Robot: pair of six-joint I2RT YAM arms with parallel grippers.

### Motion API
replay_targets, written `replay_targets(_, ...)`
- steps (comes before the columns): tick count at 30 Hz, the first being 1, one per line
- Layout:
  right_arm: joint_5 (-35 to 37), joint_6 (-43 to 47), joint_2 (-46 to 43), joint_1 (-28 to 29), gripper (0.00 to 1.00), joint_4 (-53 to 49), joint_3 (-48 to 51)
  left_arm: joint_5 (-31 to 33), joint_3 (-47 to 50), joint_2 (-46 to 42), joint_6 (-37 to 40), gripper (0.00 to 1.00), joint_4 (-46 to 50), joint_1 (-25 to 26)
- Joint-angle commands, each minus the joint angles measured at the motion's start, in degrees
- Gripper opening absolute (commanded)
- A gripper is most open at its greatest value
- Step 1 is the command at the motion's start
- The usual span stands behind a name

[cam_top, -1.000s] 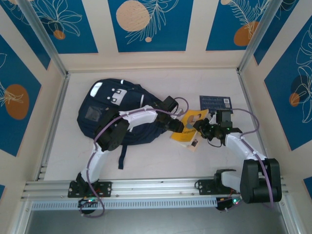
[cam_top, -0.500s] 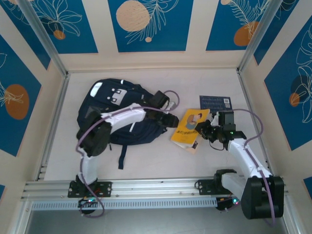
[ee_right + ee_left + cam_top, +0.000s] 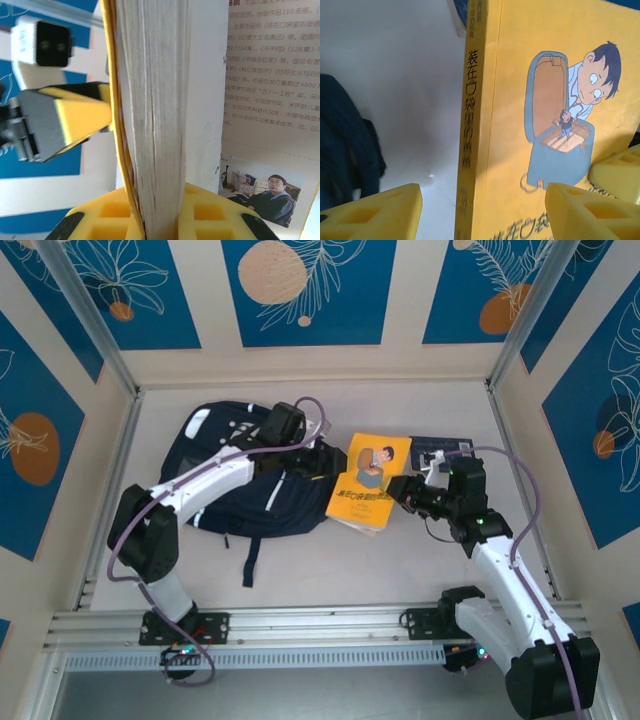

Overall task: Pack the student bag
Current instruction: Pass the book.

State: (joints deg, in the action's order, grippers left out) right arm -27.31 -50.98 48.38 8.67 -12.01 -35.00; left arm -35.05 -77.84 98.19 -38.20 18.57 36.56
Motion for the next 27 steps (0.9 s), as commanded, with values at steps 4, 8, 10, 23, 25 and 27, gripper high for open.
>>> replay_targets(4, -7.42, -5.15, -0.58, 0.76, 0.05, 12.35, 0.15, -14.02, 4.89, -1.29, -10.82, 0.62, -14.87, -0.8)
replay_targets(8, -7.24, -5.63, 0.11, 0.8, 0.05, 13.28, 0.57, -16.27, 7.15, -1.82, -14.11, 0.49, -20.11, -0.85)
replay_targets(10, -6.98, -5.2, 0.5, 0.78, 0.05, 12.9, 0.41, -16.82, 8.0, -2.07, -15.02, 0.37, -21.97, -0.83)
replay_targets(23, 3.58, 2.32, 1.03, 0.3, 0.61, -2.28, -2.72, -16.31, 7.23, -5.07, -16.25, 0.0, -23.73, -1.71)
replay_targets(25, 5.1, 1.47, 1.09, -0.14, 0.85, -3.71, -2.25, -15.78, 7.44, -6.28, -16.83, 0.0, -24.72, -1.67)
replay_targets(27, 3.12, -0.55, 1.4, -0.79, 0.96, -1.33, -0.64, -15.51, 8.06, -7.26, -18.04, 0.0, -26.57, -1.69)
